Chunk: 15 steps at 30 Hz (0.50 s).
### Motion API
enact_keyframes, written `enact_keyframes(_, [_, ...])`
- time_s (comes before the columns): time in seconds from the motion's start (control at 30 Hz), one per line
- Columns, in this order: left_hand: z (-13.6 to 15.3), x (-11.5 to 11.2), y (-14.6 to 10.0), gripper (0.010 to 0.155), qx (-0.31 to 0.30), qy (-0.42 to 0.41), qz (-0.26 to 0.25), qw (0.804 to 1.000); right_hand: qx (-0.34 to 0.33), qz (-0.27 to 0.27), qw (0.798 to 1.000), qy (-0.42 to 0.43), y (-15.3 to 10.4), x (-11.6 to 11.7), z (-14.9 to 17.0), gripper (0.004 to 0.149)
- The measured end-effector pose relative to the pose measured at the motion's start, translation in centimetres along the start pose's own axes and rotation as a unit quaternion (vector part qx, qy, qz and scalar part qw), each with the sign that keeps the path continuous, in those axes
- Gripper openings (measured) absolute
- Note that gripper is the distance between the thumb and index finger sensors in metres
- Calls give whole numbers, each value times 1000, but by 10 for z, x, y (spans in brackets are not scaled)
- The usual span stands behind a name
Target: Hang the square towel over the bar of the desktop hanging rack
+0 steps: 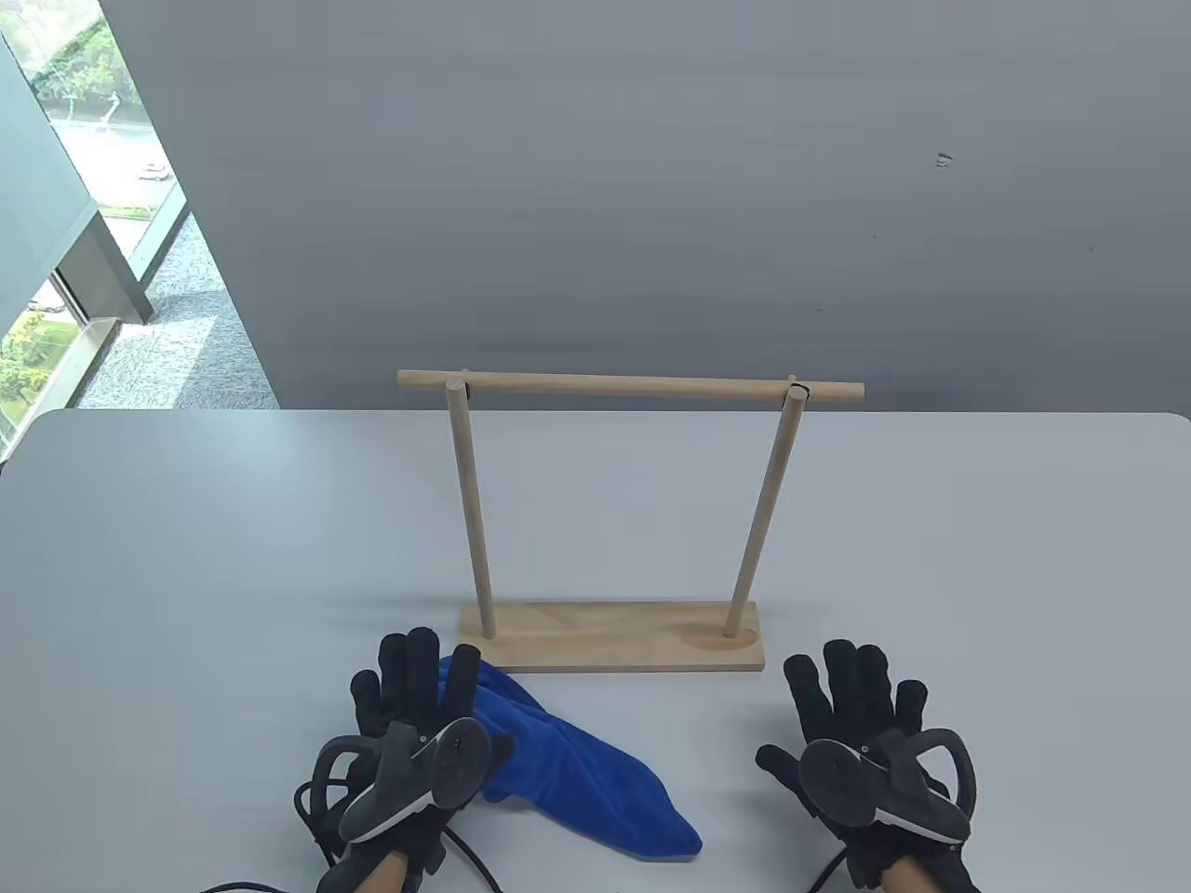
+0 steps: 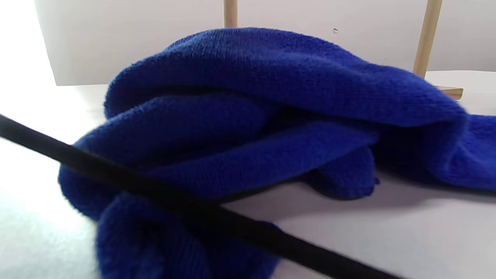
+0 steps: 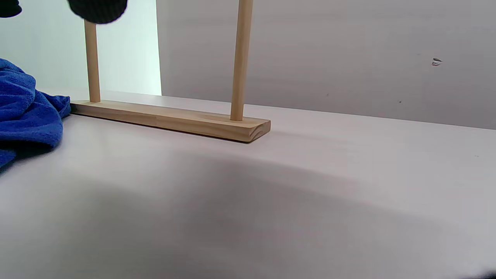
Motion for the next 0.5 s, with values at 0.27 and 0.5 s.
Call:
enact_keyframes(0.27, [12, -2, 1, 92, 10, -38, 58, 998, -5, -10, 1000, -1, 0, 1, -2, 87])
enact_keyframes(0.5, [23, -44, 10, 103, 29, 10, 250, 968, -21, -41, 999, -2, 0, 8, -6, 87])
Point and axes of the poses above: the tracker on the back of each hand, its own z axis roughly to the little-finger side, its own y axis roughly from the wrist to the fingertips, x = y × z, the point moved 3 cm from there along y, roughly from the wrist to the fingertips, and after that the axes turned 1 degree about x, right-handed, at the moved point
